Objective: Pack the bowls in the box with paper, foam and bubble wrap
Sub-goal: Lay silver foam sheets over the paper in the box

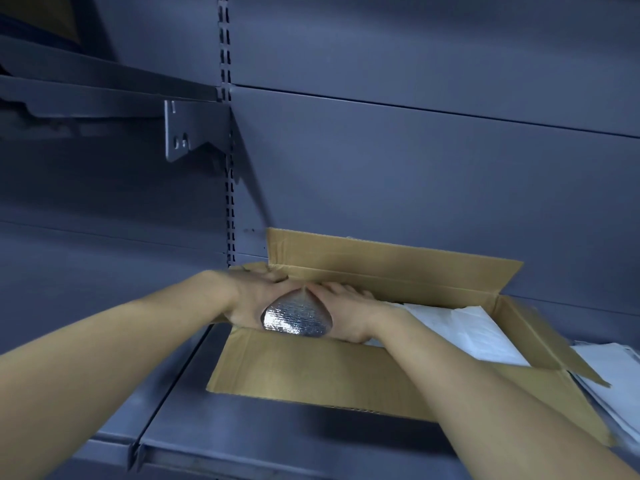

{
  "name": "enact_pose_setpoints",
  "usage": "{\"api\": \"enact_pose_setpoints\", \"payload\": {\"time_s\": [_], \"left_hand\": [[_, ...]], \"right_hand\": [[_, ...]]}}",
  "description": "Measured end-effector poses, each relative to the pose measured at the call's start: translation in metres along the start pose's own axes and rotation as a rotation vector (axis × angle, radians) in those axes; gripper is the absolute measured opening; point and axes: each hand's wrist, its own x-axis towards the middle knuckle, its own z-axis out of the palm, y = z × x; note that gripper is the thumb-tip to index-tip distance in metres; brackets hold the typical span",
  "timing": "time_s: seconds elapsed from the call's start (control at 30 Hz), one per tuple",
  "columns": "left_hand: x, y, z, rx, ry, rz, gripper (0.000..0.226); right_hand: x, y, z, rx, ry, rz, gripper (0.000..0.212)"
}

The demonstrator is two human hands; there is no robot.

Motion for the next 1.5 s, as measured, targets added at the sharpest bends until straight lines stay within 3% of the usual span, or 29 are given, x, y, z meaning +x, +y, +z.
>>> {"api": "enact_pose_setpoints", "payload": {"time_s": [0.13,0.4,0.47,0.53,0.63,0.77,1.0,1.17,1.3,1.5], "left_hand": [[0.0,0.007,-0.001,0.018,-0.024,0.0,0.101],[-0.015,-0.019,-0.014,-0.257,-0.028,0.047,0.108],[-0.019,-0.026,-0.017,-0.367,-0.031,0.057,0.109],[-0.019,-0.029,-0.016,-0.436,0.031,0.06,0.105],[-0.013,-0.022,-0.008,-0.398,0.15,0.113,0.074],[-0.008,-0.016,-0.002,-0.224,0.142,0.151,0.05],[-0.014,-0.014,0.0,-0.12,0.131,0.136,0.051],[-0.014,-0.017,0.0,-0.171,0.123,0.136,0.051],[-0.01,-0.022,0.004,-0.142,0.121,0.137,0.052],[-0.008,-0.03,0.006,-0.238,0.128,0.134,0.058]], "right_hand": [[0.004,-0.002,0.005,0.01,-0.004,0.012,0.1],[-0.023,0.012,-0.038,0.112,-0.05,-0.024,0.116],[-0.029,0.014,-0.045,0.197,-0.011,-0.048,0.098],[-0.032,0.012,-0.044,0.229,0.099,-0.098,0.068],[-0.03,0.004,-0.031,0.205,0.177,-0.122,0.05],[-0.017,-0.004,-0.011,0.16,0.119,-0.123,0.051],[-0.003,-0.005,0.003,0.143,0.12,-0.154,0.062],[0.0,-0.002,0.007,0.173,0.14,-0.14,0.076],[0.001,-0.004,0.005,0.141,0.111,-0.14,0.066],[-0.002,-0.003,0.004,0.203,0.132,-0.147,0.07]]}}
